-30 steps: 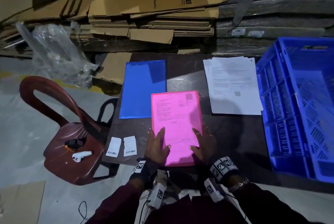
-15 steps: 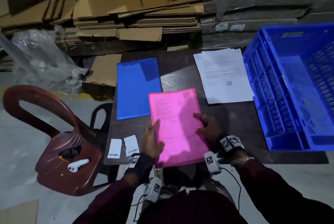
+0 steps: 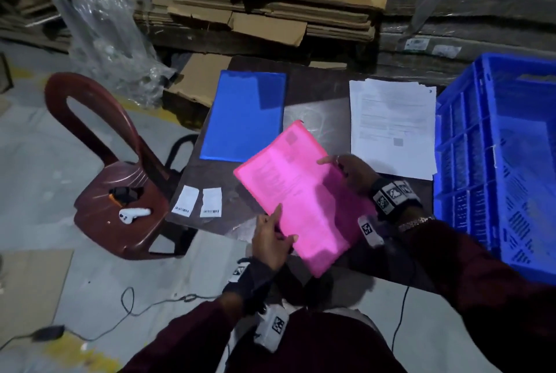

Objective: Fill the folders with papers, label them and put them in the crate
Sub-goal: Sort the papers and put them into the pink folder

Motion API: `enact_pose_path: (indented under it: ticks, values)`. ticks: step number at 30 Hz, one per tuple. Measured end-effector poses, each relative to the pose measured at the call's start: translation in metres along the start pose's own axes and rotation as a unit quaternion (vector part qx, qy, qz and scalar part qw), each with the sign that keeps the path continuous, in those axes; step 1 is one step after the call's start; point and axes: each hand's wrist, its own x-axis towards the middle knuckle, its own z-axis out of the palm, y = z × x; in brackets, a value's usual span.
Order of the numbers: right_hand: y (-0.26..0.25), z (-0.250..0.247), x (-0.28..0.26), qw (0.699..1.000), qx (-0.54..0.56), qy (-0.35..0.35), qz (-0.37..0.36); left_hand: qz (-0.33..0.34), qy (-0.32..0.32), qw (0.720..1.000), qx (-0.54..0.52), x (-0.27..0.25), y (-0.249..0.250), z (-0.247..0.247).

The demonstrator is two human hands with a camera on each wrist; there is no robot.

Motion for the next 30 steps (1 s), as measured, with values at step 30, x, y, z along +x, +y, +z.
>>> enact_pose_path:
  ticks: [30]
  values:
    - [0.032, 0.081, -0.12, 0.952, -0.037, 0.132, 0.275, 0.045, -0.029, 0.951, 0.303, 0.055, 0.009, -0.036]
